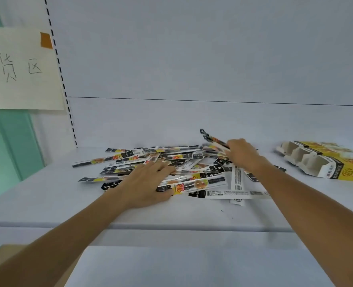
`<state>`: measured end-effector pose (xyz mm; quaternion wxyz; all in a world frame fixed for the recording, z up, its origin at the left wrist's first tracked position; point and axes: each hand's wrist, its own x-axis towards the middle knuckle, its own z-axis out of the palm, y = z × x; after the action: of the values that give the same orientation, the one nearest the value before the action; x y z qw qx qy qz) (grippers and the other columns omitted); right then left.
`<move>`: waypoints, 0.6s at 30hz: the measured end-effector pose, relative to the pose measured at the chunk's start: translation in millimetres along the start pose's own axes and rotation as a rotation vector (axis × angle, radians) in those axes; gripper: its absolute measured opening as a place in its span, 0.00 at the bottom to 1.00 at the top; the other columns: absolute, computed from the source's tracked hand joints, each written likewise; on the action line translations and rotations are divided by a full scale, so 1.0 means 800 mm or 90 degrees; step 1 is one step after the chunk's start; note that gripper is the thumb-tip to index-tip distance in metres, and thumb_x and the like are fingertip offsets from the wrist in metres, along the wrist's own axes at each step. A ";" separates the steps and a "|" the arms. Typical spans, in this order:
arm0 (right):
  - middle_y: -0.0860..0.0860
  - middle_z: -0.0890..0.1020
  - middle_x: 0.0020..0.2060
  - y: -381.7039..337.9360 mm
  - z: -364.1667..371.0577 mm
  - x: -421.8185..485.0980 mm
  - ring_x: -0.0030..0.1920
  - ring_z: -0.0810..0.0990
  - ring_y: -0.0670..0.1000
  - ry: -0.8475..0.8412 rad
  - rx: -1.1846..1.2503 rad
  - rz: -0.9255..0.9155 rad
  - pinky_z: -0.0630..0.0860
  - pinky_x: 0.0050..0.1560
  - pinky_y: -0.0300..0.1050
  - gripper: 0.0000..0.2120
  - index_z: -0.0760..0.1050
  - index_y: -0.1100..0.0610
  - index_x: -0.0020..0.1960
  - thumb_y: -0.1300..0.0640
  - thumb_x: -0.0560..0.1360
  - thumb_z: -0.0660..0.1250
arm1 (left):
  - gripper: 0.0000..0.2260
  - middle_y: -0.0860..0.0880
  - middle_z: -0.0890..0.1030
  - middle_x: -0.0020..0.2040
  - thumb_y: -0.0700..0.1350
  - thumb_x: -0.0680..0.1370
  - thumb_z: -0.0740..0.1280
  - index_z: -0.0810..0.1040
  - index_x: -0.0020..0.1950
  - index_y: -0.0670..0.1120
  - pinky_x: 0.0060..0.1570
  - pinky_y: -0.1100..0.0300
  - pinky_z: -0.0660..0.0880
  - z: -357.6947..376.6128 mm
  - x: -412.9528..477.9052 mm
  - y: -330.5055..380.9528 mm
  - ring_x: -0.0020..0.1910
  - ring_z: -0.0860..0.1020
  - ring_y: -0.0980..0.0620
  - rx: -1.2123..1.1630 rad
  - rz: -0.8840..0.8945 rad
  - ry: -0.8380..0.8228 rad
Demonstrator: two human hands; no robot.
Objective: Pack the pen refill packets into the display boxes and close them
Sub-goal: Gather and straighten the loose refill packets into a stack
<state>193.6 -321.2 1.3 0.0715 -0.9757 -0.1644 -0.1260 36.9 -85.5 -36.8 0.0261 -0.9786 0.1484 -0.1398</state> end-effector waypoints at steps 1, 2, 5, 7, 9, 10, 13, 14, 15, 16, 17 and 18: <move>0.51 0.71 0.34 -0.011 -0.009 0.001 0.30 0.70 0.47 0.030 0.017 -0.020 0.63 0.26 0.39 0.07 0.72 0.61 0.54 0.61 0.79 0.57 | 0.36 0.54 0.65 0.69 0.67 0.67 0.41 0.61 0.72 0.53 0.64 0.57 0.64 0.000 0.001 0.000 0.67 0.65 0.52 0.007 -0.002 0.010; 0.51 0.71 0.34 -0.025 -0.020 0.002 0.30 0.70 0.47 0.059 0.026 -0.053 0.62 0.26 0.39 0.06 0.71 0.60 0.54 0.60 0.80 0.57 | 0.37 0.52 0.63 0.71 0.66 0.67 0.42 0.62 0.72 0.52 0.67 0.54 0.63 0.001 0.003 0.000 0.69 0.62 0.50 0.016 -0.011 0.035; 0.50 0.74 0.38 -0.081 -0.039 -0.005 0.35 0.74 0.49 0.076 0.036 -0.230 0.68 0.32 0.40 0.05 0.70 0.57 0.53 0.56 0.80 0.58 | 0.41 0.43 0.55 0.75 0.68 0.66 0.53 0.57 0.74 0.46 0.71 0.43 0.54 0.002 0.015 0.000 0.73 0.52 0.43 0.106 -0.050 0.164; 0.51 0.79 0.44 -0.117 -0.034 -0.017 0.45 0.78 0.53 0.037 0.028 -0.343 0.73 0.43 0.43 0.08 0.72 0.56 0.53 0.53 0.78 0.63 | 0.49 0.42 0.50 0.76 0.72 0.63 0.54 0.45 0.75 0.47 0.71 0.41 0.48 0.000 0.022 -0.003 0.74 0.49 0.42 0.130 -0.076 0.202; 0.50 0.81 0.53 -0.142 -0.024 -0.032 0.53 0.78 0.51 -0.031 0.109 -0.391 0.73 0.52 0.43 0.19 0.73 0.55 0.60 0.51 0.72 0.71 | 0.51 0.44 0.50 0.77 0.76 0.61 0.47 0.34 0.74 0.49 0.70 0.36 0.43 -0.003 0.025 -0.008 0.76 0.47 0.43 0.136 -0.115 0.162; 0.49 0.80 0.57 -0.148 -0.021 -0.038 0.57 0.76 0.49 -0.074 0.169 -0.382 0.72 0.56 0.41 0.26 0.72 0.54 0.64 0.50 0.69 0.73 | 0.52 0.46 0.52 0.77 0.78 0.60 0.43 0.31 0.73 0.49 0.68 0.33 0.41 -0.004 0.024 -0.009 0.76 0.45 0.45 0.152 -0.146 0.124; 0.48 0.74 0.64 -0.138 -0.023 -0.043 0.64 0.72 0.48 -0.155 0.247 -0.327 0.69 0.63 0.43 0.34 0.68 0.53 0.68 0.43 0.67 0.74 | 0.52 0.50 0.61 0.75 0.79 0.64 0.45 0.35 0.75 0.48 0.62 0.26 0.39 0.001 0.019 -0.006 0.77 0.47 0.48 0.186 -0.238 -0.002; 0.49 0.74 0.64 -0.129 -0.026 -0.043 0.64 0.72 0.49 -0.154 0.246 -0.309 0.69 0.64 0.45 0.34 0.68 0.53 0.68 0.41 0.67 0.73 | 0.50 0.50 0.60 0.75 0.77 0.65 0.49 0.39 0.76 0.48 0.63 0.26 0.39 0.003 0.017 -0.004 0.76 0.48 0.48 0.162 -0.251 -0.032; 0.49 0.73 0.65 -0.119 -0.030 -0.043 0.64 0.72 0.49 -0.148 0.239 -0.290 0.68 0.64 0.46 0.35 0.67 0.52 0.68 0.39 0.66 0.72 | 0.49 0.49 0.59 0.75 0.76 0.66 0.52 0.42 0.77 0.48 0.64 0.27 0.40 0.003 0.016 -0.004 0.76 0.49 0.48 0.133 -0.262 -0.054; 0.48 0.73 0.65 -0.109 -0.034 -0.043 0.65 0.71 0.49 -0.152 0.231 -0.270 0.68 0.65 0.47 0.36 0.67 0.51 0.68 0.37 0.66 0.71 | 0.49 0.48 0.58 0.76 0.76 0.66 0.53 0.44 0.77 0.48 0.66 0.28 0.40 0.002 0.015 -0.004 0.76 0.49 0.47 0.104 -0.271 -0.068; 0.48 0.71 0.67 -0.098 -0.037 -0.043 0.67 0.69 0.50 -0.177 0.226 -0.251 0.66 0.66 0.48 0.37 0.65 0.49 0.69 0.36 0.66 0.70 | 0.49 0.47 0.57 0.76 0.76 0.66 0.54 0.47 0.77 0.47 0.68 0.32 0.41 0.000 0.016 -0.004 0.76 0.51 0.47 0.084 -0.271 -0.072; 0.47 0.67 0.69 -0.088 -0.041 -0.044 0.69 0.66 0.50 -0.223 0.227 -0.237 0.63 0.68 0.48 0.39 0.62 0.48 0.71 0.36 0.65 0.69 | 0.49 0.46 0.58 0.75 0.75 0.66 0.55 0.50 0.76 0.46 0.70 0.36 0.44 -0.002 0.016 -0.003 0.75 0.53 0.47 0.070 -0.263 -0.062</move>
<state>129.9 -272.1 30.3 0.1878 -0.9076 -0.3699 0.0641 49.0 -87.4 -31.5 0.0576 -0.9910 -0.0645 -0.1027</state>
